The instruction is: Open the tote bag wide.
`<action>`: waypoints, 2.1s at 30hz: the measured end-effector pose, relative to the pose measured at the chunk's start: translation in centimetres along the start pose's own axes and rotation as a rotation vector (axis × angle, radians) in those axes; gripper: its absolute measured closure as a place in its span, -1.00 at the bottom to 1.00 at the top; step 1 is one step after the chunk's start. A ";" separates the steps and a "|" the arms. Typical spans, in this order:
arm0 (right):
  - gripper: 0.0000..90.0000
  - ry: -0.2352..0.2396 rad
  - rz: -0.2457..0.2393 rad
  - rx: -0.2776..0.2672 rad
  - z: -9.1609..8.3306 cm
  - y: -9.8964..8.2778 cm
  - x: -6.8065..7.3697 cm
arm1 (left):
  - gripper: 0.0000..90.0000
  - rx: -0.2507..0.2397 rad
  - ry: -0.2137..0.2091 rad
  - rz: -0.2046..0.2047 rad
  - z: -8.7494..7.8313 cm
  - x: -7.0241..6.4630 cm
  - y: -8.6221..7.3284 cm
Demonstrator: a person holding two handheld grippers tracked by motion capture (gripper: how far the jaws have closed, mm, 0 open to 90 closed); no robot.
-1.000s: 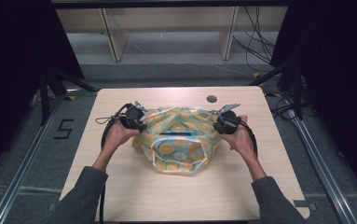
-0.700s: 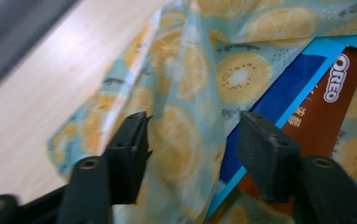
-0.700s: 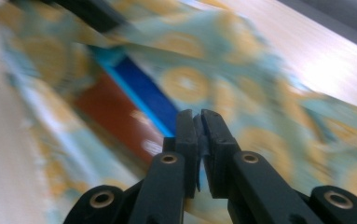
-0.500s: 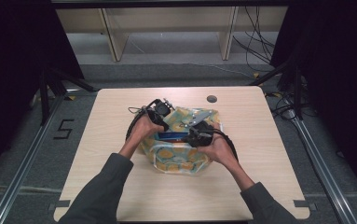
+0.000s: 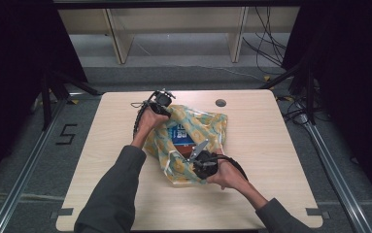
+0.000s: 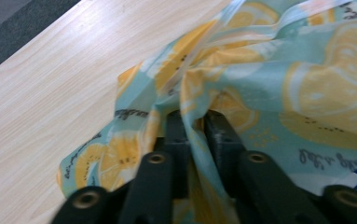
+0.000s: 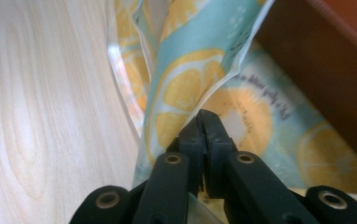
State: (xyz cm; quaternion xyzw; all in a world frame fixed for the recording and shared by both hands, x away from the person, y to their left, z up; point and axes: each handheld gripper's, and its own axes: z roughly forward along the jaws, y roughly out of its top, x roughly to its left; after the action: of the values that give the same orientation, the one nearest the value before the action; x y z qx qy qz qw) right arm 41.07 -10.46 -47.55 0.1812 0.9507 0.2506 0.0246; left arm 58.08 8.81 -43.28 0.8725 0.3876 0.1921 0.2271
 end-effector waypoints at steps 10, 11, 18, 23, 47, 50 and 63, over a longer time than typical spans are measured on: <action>0.92 -0.206 0.093 -0.217 -4.9 3.1 -4.7 | -0.04 -0.079 -0.017 0.089 -6.2 -5.0 -1.3; 0.92 -0.191 0.089 -0.197 -4.5 3.5 -5.2 | -0.01 -0.096 -0.016 0.097 -6.6 -5.4 -1.7; 0.97 -0.316 0.220 -0.172 -3.4 4.0 -9.9 | 0.03 -0.169 -0.020 0.123 -7.5 -6.3 -3.9; 0.98 -0.360 0.325 -0.154 -3.1 3.1 -13.7 | 0.09 -0.198 -0.050 0.216 -7.8 -8.0 -3.9; 0.92 -0.402 0.340 -0.254 -6.5 0.6 -13.0 | 0.27 -0.185 -0.079 0.133 -6.5 -5.6 -3.9; 0.92 -0.370 0.318 -0.288 -8.1 0.7 -11.5 | 0.51 -0.201 -0.139 0.101 -7.2 -5.8 -3.9; 0.98 -0.199 0.160 -0.230 -5.3 1.0 -6.5 | 0.97 -0.021 -0.299 0.197 -7.2 -7.7 -8.3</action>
State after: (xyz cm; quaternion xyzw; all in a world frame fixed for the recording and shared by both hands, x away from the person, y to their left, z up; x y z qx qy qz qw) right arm 46.78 -14.47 -42.79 0.2763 0.8912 0.3396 0.1189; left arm 44.71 9.68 -43.08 0.9228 0.2600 0.0856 0.2712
